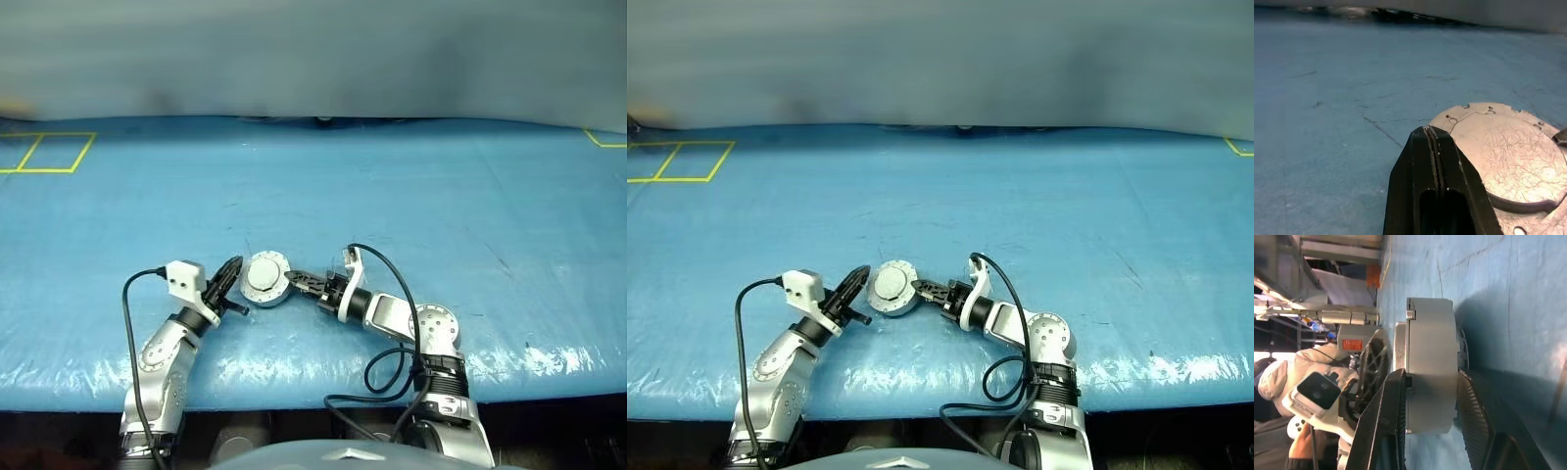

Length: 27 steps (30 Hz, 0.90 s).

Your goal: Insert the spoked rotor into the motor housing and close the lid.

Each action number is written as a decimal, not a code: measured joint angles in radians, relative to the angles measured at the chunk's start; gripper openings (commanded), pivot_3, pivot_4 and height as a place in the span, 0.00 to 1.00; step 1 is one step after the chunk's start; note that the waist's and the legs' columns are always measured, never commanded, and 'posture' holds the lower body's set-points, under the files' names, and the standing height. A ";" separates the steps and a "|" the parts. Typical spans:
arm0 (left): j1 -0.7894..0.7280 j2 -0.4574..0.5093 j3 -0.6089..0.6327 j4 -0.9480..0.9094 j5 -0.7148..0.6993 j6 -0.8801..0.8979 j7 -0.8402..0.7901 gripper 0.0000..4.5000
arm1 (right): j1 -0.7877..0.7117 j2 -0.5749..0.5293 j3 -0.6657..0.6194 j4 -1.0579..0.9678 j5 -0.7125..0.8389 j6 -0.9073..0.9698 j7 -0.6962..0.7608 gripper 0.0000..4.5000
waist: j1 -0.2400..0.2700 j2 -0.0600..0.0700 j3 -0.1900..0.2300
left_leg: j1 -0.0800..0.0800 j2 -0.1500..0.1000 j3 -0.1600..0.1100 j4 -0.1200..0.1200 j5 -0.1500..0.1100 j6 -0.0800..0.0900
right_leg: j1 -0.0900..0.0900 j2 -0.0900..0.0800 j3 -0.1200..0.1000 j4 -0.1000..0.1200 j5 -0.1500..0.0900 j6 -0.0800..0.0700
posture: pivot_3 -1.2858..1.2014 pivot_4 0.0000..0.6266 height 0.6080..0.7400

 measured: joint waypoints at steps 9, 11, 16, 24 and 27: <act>0.078 -0.047 0.035 -0.149 -0.226 0.193 0.047 0.50 | -0.001 0.006 -0.100 0.009 0.153 -0.072 -0.128 0.25 | -0.002 0.000 0.002 | -0.003 0.000 0.004 0.000 -0.001 0.001 | -0.004 0.000 0.002 -0.001 0.000 0.000 | 0.52 0.24 1.00; 0.086 -0.077 0.036 -0.150 -0.276 0.222 0.067 0.66 | -0.001 0.006 -0.100 -0.007 0.206 -0.082 -0.138 0.25 | -0.004 0.000 0.003 | -0.003 0.000 0.004 0.000 0.000 0.001 | -0.005 0.001 0.003 -0.001 0.000 0.000 | 0.52 0.24 1.00; 0.077 -0.144 0.057 -0.171 -0.408 0.274 0.126 1.00 | -0.016 0.008 -0.068 -0.066 0.354 -0.085 -0.160 0.25 | -0.006 -0.001 0.006 | -0.005 0.001 0.004 0.000 0.000 0.001 | -0.005 0.001 0.003 -0.001 0.000 0.000 | 0.52 0.24 1.00; 0.063 -0.154 0.089 -0.185 -0.719 0.454 0.194 1.00 | -0.030 0.014 0.033 -0.126 0.529 -0.095 -0.239 0.25 | -0.006 -0.002 0.006 | -0.005 0.000 0.004 0.001 -0.001 0.001 | -0.006 0.001 0.003 -0.001 0.000 0.000 | 0.52 0.24 1.00; 0.060 -0.150 0.061 -0.189 -0.779 0.498 0.184 1.00 | -0.034 0.015 0.089 -0.127 0.541 -0.085 -0.259 0.25 | -0.007 -0.002 0.007 | -0.005 0.001 0.004 0.002 -0.001 0.001 | -0.006 0.004 0.003 -0.001 0.000 0.000 | 0.52 0.24 1.00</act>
